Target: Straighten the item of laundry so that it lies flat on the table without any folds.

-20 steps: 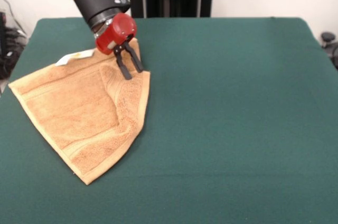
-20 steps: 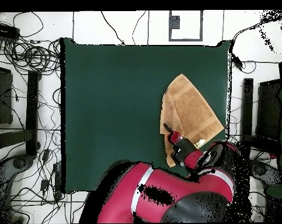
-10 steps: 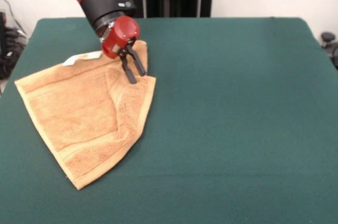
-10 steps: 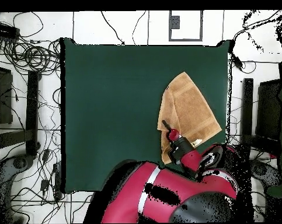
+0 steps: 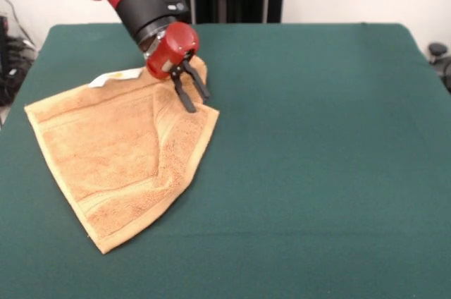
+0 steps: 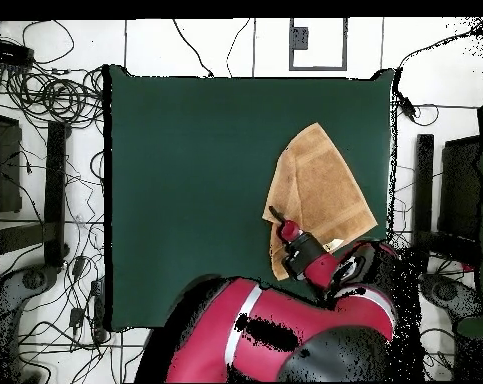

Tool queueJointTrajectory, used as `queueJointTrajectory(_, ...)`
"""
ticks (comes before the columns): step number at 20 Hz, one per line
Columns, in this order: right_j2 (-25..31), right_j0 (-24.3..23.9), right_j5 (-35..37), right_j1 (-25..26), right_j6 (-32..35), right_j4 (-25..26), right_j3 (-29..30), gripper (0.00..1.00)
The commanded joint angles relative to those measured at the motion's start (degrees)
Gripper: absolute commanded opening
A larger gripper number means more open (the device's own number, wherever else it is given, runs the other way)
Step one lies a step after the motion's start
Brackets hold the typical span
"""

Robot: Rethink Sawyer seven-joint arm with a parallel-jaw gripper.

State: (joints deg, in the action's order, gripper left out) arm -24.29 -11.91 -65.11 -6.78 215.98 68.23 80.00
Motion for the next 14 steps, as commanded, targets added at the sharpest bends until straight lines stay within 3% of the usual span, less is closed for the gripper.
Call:
queueJointTrajectory(1,10.3,7.0,0.5,4.9,8.1,9.7,-4.1,1.0)
queueJointTrajectory(5,9.2,8.6,1.2,5.1,13.2,14.4,-4.6,1.0)
queueJointTrajectory(14,9.7,8.5,2.6,4.6,14.3,15.4,-4.7,1.0)
